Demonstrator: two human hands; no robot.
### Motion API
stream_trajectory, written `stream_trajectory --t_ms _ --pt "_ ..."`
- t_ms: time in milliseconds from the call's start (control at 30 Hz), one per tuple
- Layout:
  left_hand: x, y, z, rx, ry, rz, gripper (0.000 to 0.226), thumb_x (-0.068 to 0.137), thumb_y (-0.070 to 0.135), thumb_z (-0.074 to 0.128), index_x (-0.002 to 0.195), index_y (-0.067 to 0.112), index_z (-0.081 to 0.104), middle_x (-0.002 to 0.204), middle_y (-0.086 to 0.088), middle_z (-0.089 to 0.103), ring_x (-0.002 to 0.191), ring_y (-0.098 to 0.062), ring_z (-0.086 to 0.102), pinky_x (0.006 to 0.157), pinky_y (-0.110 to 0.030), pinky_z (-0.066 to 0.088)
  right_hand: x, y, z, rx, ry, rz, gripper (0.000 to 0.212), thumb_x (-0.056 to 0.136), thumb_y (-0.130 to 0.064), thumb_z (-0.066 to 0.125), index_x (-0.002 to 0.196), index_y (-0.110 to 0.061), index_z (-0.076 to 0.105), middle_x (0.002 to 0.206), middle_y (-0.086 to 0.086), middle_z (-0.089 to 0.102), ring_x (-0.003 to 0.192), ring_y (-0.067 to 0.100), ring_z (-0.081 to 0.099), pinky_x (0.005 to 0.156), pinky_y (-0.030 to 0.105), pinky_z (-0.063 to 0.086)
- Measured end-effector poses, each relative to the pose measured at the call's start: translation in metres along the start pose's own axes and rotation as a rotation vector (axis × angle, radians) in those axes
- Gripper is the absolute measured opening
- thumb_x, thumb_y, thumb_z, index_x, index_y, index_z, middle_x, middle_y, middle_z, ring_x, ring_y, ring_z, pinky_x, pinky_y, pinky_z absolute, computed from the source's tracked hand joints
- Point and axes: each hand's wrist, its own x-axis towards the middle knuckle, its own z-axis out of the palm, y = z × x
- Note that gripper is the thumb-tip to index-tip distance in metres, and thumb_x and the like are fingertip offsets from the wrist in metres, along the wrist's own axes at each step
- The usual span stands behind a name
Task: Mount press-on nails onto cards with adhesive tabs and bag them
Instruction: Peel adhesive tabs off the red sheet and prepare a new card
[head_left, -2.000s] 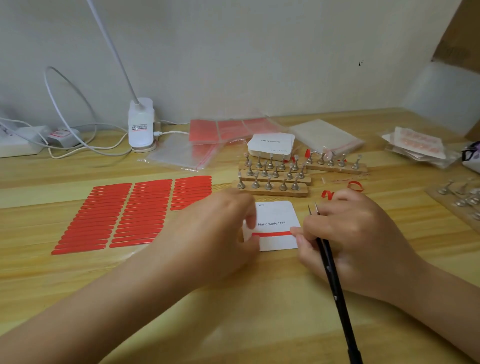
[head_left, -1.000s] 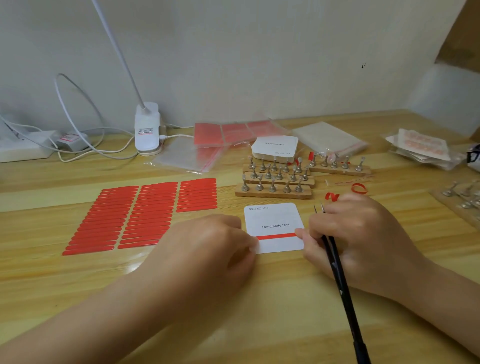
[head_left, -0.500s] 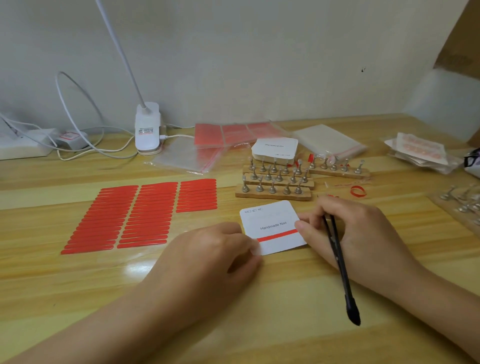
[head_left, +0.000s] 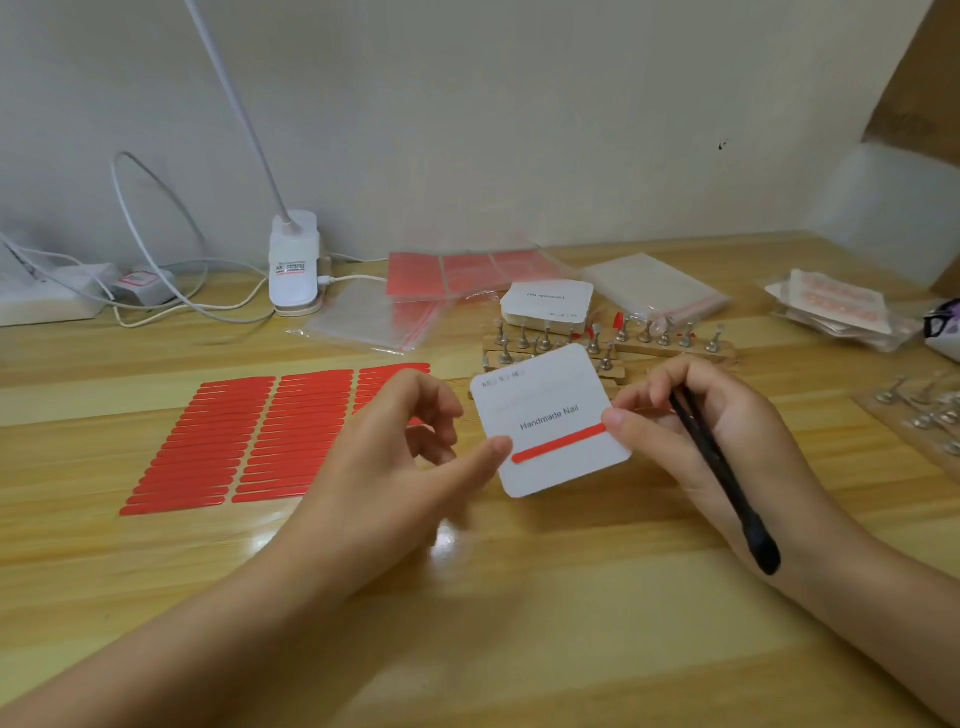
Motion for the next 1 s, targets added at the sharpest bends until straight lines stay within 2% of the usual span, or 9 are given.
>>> stream_trajectory --t_ms 67,133,300,467,667,767,833,900,1000 --pt "0.000 0.004 0.004 -0.183 -0.085 -0.159 0.045 0.056 0.041 0.070 0.095 0.021 0.060 0.078 0.003 0.066 0.057 -0.010 0.063 0.043 -0.025 0.051 -0.001 -0.001 0.004 0.050 0.030 -0.030 0.029 0.074 0.006 0.066 0.071 -0.014 0.045 0.066 -0.008 0.067 0.062 -0.001 0.062 0.062 0.010 0.047" --pt "0.000 0.007 0.008 -0.261 -0.195 -0.217 0.039 0.066 0.035 0.067 0.103 0.021 0.065 0.090 0.007 0.073 0.072 -0.014 0.071 0.053 -0.027 0.057 -0.002 -0.002 0.008 0.067 0.044 -0.055 0.029 0.074 0.006 0.066 0.072 -0.013 0.045 0.067 -0.007 0.067 0.063 0.000 0.063 0.062 0.010 0.048" --pt "0.002 0.007 0.009 -0.354 -0.245 -0.244 0.019 0.085 0.017 0.060 0.101 0.017 0.069 0.092 0.002 0.074 0.080 -0.015 0.072 0.053 -0.014 0.053 -0.004 0.000 0.012 0.076 0.041 -0.087 0.029 0.073 0.004 0.067 0.071 -0.016 0.045 0.069 -0.004 0.067 0.063 0.003 0.062 0.064 0.014 0.049" --pt "0.004 0.005 0.006 -0.362 -0.297 -0.204 0.018 0.088 0.008 0.055 0.097 0.014 0.070 0.086 -0.006 0.074 0.080 -0.013 0.071 0.055 -0.012 0.050 -0.002 0.003 0.011 0.093 0.030 -0.079 0.027 0.070 0.000 0.068 0.072 -0.016 0.045 0.071 -0.002 0.069 0.064 0.004 0.063 0.065 0.014 0.049" --pt "0.005 0.001 0.006 -0.404 -0.355 -0.217 0.023 0.092 0.003 0.049 0.102 0.014 0.067 0.092 -0.002 0.074 0.085 -0.012 0.071 0.056 -0.012 0.050 -0.001 0.006 0.009 0.063 0.035 -0.033 0.026 0.075 0.005 0.064 0.074 -0.013 0.045 0.071 -0.003 0.068 0.068 0.007 0.064 0.067 0.015 0.051" --pt "0.008 -0.001 0.001 -0.461 -0.346 -0.233 0.027 0.092 -0.001 0.047 0.100 0.012 0.069 0.099 -0.001 0.073 0.088 -0.017 0.070 0.057 -0.013 0.051 -0.001 0.002 0.010 -0.008 0.124 -0.058 0.016 0.077 -0.012 0.063 0.075 -0.014 0.047 0.066 -0.004 0.063 0.065 0.004 0.058 0.062 0.009 0.045" --pt "0.010 -0.001 -0.003 -0.505 -0.345 -0.240 0.029 0.091 -0.001 0.047 0.097 0.012 0.072 0.102 -0.001 0.072 0.090 -0.018 0.070 0.058 -0.014 0.053 0.001 -0.003 0.010 -0.061 0.198 -0.111 0.014 0.084 -0.027 0.051 0.077 -0.015 0.050 0.062 -0.006 0.057 0.059 0.002 0.051 0.058 0.009 0.042" --pt "0.011 -0.001 -0.005 -0.547 -0.354 -0.252 0.029 0.091 0.000 0.047 0.098 0.013 0.072 0.103 -0.002 0.072 0.091 -0.018 0.070 0.059 -0.014 0.054 0.001 -0.008 0.008 -0.099 0.201 -0.147 0.031 0.087 -0.042 0.035 0.084 -0.021 0.057 0.058 -0.006 0.052 0.057 0.005 0.047 0.055 0.012 0.041" --pt "0.011 -0.002 -0.006 -0.581 -0.386 -0.254 0.028 0.092 0.000 0.045 0.107 0.013 0.065 0.106 -0.003 0.071 0.094 -0.018 0.069 0.061 -0.015 0.054 -0.002 -0.015 0.001 -0.274 0.124 -0.218 0.051 0.087 -0.063 0.019 0.101 -0.042 0.063 0.062 -0.003 0.044 0.062 0.004 0.044 0.063 0.008 0.037"
